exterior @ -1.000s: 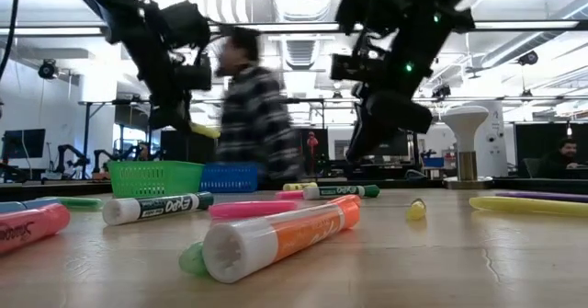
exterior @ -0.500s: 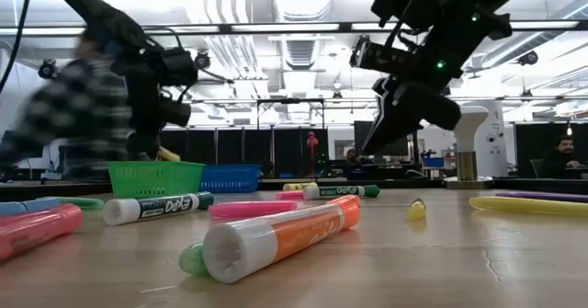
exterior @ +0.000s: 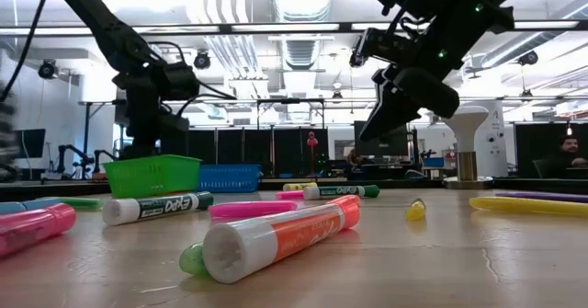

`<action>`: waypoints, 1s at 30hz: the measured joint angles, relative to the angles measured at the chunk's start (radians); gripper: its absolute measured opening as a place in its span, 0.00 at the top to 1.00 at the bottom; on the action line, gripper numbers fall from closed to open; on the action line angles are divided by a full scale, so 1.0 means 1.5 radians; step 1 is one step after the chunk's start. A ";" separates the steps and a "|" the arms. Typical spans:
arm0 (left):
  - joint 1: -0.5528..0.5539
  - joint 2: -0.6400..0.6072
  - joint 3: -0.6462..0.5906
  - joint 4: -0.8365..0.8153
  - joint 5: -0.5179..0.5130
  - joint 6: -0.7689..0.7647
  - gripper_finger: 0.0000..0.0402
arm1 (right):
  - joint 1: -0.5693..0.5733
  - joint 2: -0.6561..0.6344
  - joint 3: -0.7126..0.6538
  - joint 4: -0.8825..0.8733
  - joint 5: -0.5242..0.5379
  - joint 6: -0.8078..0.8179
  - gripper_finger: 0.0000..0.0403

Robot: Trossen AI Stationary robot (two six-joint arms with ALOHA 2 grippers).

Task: Pick & Place Markers
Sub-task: Put the yellow highlighter into the orange bin, then put the green marker into the blue bin

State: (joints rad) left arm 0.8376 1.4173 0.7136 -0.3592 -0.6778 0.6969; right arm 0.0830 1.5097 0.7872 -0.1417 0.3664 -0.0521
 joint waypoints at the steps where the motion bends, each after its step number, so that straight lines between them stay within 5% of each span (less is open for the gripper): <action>1: 0.000 -0.003 0.000 0.000 -0.005 0.001 0.62 | 0.000 0.000 0.000 0.000 0.000 0.000 0.98; 8: -0.001 -0.058 0.006 -0.001 -0.018 -0.001 0.64 | 0.000 -0.001 0.001 0.000 0.000 0.000 0.98; 15: -0.030 -0.168 0.009 0.001 0.044 -0.097 0.77 | 0.000 -0.017 -0.008 0.020 0.001 -0.007 0.98; 22: -0.130 -0.271 -0.009 0.052 0.060 -0.354 0.96 | 0.000 -0.024 -0.143 0.351 0.000 -0.004 0.98; 26: -0.216 -0.305 -0.067 0.169 0.130 -0.405 0.99 | -0.001 -0.023 -0.220 0.520 -0.003 0.028 0.98; 30: -0.303 -0.312 -0.174 0.396 0.227 -0.428 1.00 | 0.000 -0.023 -0.246 0.555 -0.005 0.071 0.98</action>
State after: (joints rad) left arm 0.3829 0.9498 0.4530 0.2351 -0.3372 0.0554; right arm 0.0826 1.4746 0.4176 0.6914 0.3588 0.0543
